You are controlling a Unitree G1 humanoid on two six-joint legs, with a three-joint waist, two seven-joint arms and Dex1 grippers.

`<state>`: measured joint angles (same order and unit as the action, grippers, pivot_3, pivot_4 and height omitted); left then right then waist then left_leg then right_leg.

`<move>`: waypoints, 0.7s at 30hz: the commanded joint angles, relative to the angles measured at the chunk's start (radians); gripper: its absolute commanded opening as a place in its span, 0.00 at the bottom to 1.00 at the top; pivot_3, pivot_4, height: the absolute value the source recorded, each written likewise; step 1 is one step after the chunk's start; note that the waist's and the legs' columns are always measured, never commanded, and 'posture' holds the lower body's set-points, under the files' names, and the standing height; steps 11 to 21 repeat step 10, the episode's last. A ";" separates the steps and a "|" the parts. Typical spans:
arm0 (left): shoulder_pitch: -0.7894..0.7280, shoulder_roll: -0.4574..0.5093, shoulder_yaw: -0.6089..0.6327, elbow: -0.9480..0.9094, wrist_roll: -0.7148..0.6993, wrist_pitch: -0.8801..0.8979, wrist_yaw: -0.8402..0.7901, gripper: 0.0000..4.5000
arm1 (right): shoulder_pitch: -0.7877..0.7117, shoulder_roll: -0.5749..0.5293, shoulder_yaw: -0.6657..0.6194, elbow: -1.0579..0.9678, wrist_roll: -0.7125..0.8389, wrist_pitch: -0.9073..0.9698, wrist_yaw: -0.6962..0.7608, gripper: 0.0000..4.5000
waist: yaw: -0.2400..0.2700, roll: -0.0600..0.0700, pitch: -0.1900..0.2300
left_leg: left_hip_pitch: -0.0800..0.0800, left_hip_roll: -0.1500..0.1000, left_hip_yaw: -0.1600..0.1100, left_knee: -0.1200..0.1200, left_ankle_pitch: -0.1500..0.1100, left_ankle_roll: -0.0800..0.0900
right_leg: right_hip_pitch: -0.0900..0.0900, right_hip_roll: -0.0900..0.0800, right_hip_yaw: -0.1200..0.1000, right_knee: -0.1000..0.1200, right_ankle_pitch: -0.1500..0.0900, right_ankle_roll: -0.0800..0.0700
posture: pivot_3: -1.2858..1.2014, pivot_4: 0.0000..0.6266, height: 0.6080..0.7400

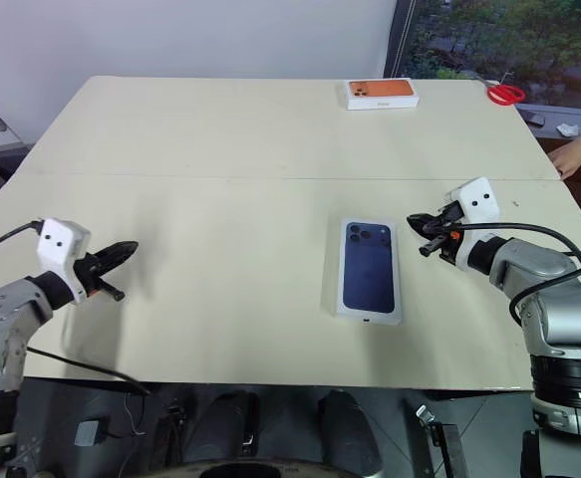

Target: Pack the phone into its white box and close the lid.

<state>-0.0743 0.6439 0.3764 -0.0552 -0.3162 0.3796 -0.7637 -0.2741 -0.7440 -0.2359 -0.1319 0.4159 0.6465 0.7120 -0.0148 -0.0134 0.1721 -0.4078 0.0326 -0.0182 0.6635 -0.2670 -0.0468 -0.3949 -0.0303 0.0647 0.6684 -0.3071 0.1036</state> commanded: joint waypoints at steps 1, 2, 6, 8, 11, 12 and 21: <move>0.004 0.019 0.054 -0.011 -0.029 -0.016 0.016 0.00 | 0.001 0.009 -0.015 -0.009 0.003 -0.049 0.008 0.04 | 0.000 0.000 0.000 | 0.000 0.000 0.000 0.000 0.000 0.000 | 0.000 0.000 0.000 0.000 0.000 0.000 | 0.52 0.24 0.89; 0.015 0.019 0.058 -0.025 -0.033 -0.011 0.019 0.00 | 0.005 0.011 -0.016 -0.011 0.011 -0.050 0.015 0.04 | 0.000 0.000 0.000 | 0.000 0.000 0.000 0.000 0.000 0.000 | 0.000 0.000 0.000 0.000 0.000 0.000 | 0.52 0.24 0.89; 0.052 0.024 0.064 -0.071 -0.045 0.011 0.031 0.00 | 0.021 0.017 -0.010 -0.034 0.025 -0.053 0.038 0.04 | 0.000 0.000 0.000 | 0.000 0.000 0.000 0.000 0.000 0.000 | 0.000 0.000 0.000 0.000 0.000 0.000 | 0.52 0.24 0.89; 0.055 0.024 0.059 -0.091 -0.050 0.023 0.045 0.00 | 0.017 0.023 -0.008 -0.033 0.023 -0.056 0.037 0.04 | 0.000 0.000 0.000 | 0.000 0.000 0.000 0.000 0.000 0.000 | 0.000 0.000 0.000 0.000 0.000 0.000 | 0.52 0.24 0.89; 0.053 0.026 0.056 -0.097 -0.054 0.032 0.053 0.00 | 0.011 0.027 -0.004 -0.030 0.020 -0.057 0.036 0.04 | 0.001 0.000 0.000 | 0.000 0.000 0.000 0.000 0.000 0.000 | 0.000 0.000 0.000 0.000 0.000 0.000 | 0.52 0.24 0.89; 0.053 0.026 0.056 -0.097 -0.054 0.032 0.053 0.00 | 0.011 0.027 -0.004 -0.030 0.020 -0.057 0.036 0.04 | 0.001 0.000 0.000 | 0.000 0.000 0.000 0.000 0.000 0.000 | 0.000 0.000 0.000 0.000 0.000 0.000 | 0.52 0.24 0.89; 0.053 0.026 0.056 -0.097 -0.054 0.032 0.053 0.00 | 0.011 0.027 -0.004 -0.030 0.020 -0.057 0.036 0.04 | 0.001 0.000 0.000 | 0.000 0.000 0.000 0.000 0.000 0.000 | 0.000 0.000 0.000 0.000 0.000 0.000 | 0.52 0.24 0.89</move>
